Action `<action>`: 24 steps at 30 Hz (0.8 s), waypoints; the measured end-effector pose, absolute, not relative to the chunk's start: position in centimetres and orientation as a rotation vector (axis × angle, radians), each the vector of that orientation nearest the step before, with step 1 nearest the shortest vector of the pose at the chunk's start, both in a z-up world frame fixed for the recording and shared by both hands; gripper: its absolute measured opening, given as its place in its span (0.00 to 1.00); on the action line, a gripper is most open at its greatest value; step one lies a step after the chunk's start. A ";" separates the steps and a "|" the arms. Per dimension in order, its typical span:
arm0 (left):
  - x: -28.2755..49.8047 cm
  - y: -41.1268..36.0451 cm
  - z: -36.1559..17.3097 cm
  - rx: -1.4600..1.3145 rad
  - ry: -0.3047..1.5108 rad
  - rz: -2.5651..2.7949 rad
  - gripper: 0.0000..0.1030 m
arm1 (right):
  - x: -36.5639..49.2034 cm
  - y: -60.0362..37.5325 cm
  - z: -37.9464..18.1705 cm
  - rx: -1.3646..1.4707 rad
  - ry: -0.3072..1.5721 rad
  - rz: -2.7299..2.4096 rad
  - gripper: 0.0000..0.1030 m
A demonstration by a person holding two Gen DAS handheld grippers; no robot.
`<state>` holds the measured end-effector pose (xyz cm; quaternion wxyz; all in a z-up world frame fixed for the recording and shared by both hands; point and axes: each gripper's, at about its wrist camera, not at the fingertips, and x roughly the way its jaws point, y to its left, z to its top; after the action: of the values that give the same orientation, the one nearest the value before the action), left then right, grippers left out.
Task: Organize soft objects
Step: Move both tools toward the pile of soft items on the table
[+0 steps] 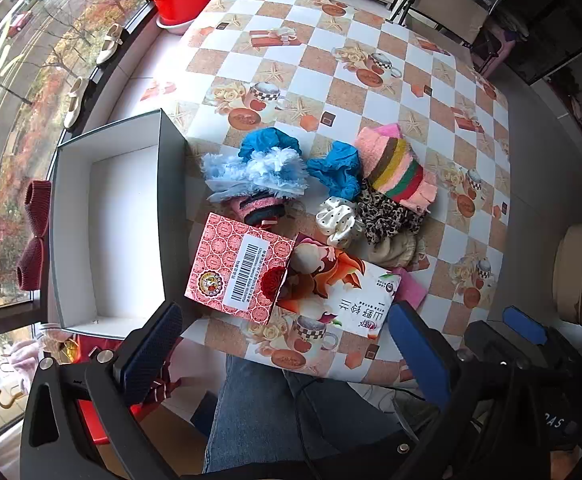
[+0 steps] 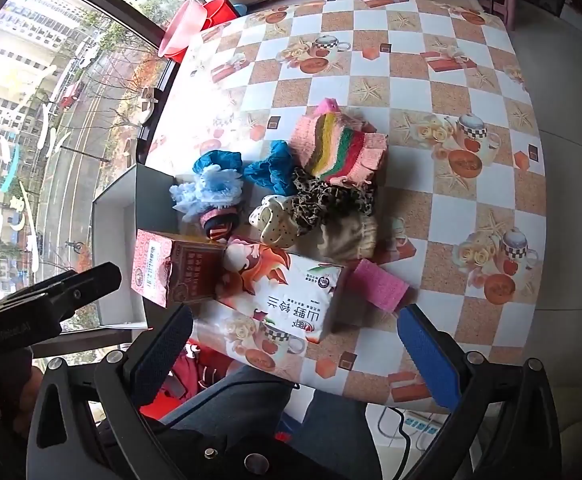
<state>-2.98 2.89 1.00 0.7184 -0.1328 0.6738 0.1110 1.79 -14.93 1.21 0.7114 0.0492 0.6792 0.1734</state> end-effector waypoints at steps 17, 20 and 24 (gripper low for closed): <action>-3.6 2.9 2.0 -0.301 1.505 0.269 1.00 | 1.2 -14.2 0.7 0.145 1.524 0.414 1.00; -3.7 2.6 2.0 -0.294 1.506 0.263 1.00 | 1.2 -14.5 0.6 0.158 1.530 0.406 1.00; -3.4 2.4 2.1 -0.291 1.508 0.259 1.00 | 1.2 -14.7 0.7 0.163 1.530 0.401 1.00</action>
<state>-3.43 2.44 2.07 0.7117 -0.1313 0.6801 0.1167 1.16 -14.72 0.67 0.7002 0.0731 0.6869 0.1802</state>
